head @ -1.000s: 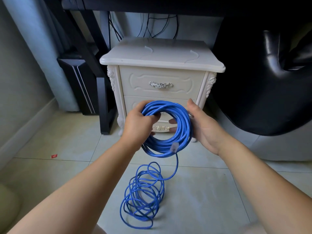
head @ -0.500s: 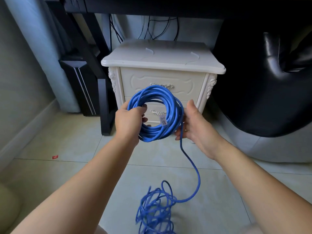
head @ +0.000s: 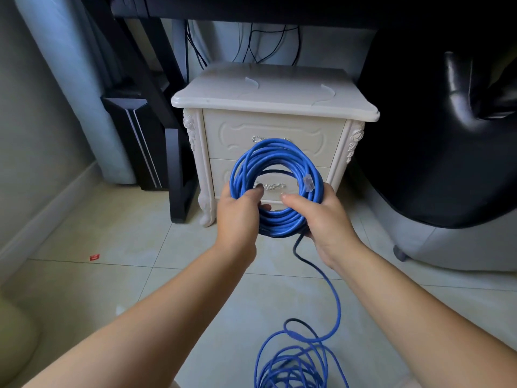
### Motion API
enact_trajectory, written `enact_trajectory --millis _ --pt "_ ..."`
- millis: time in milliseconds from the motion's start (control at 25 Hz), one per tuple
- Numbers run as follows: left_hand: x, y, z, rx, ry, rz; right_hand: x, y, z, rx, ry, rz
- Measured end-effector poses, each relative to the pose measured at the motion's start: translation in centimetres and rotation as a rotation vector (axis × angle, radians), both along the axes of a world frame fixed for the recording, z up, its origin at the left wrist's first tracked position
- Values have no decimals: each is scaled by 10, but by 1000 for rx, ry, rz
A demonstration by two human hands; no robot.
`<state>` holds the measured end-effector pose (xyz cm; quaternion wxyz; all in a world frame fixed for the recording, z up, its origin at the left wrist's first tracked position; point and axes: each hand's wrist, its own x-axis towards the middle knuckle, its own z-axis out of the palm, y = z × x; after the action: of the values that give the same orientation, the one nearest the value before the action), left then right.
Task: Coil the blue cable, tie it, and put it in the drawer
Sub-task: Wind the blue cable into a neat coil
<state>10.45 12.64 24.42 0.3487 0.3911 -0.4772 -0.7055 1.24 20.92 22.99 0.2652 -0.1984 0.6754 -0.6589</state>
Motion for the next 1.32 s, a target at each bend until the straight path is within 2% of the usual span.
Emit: enact_trajectory --millis 160,240,320,400,560,640,800,960,1040,1160,1320 --pt "3 -1 -6 -89 -98 -221 -13 2 0 7 -50 -100" --pt "7 -8 0 -96 -184 -374 -21 7 4 33 13 -140" --pt "9 -15 5 -165 -200 -460 -27 13 8 128 157 -142" --pt "10 -16 7 -416 -217 -456 -28 17 12 286 345 -86" --pt "7 -11 0 -1214 -421 -585 -13 18 18 673 793 159" --pt "4 -12 -10 -1392 -499 -646 -1 15 23 745 939 262" --pt "-3 -10 -12 -1313 -575 -561 6 14 25 702 999 306" --pt "-5 -15 -4 -1309 -684 -441 8 15 23 523 811 252" --pt "-2 -15 -1 -1177 -675 -388 4 18 25 466 676 248" --pt "2 -24 2 -961 -646 -270 -6 28 24 475 465 384" --pt "1 -35 -1 -655 -441 -145 -10 29 15 465 348 425"
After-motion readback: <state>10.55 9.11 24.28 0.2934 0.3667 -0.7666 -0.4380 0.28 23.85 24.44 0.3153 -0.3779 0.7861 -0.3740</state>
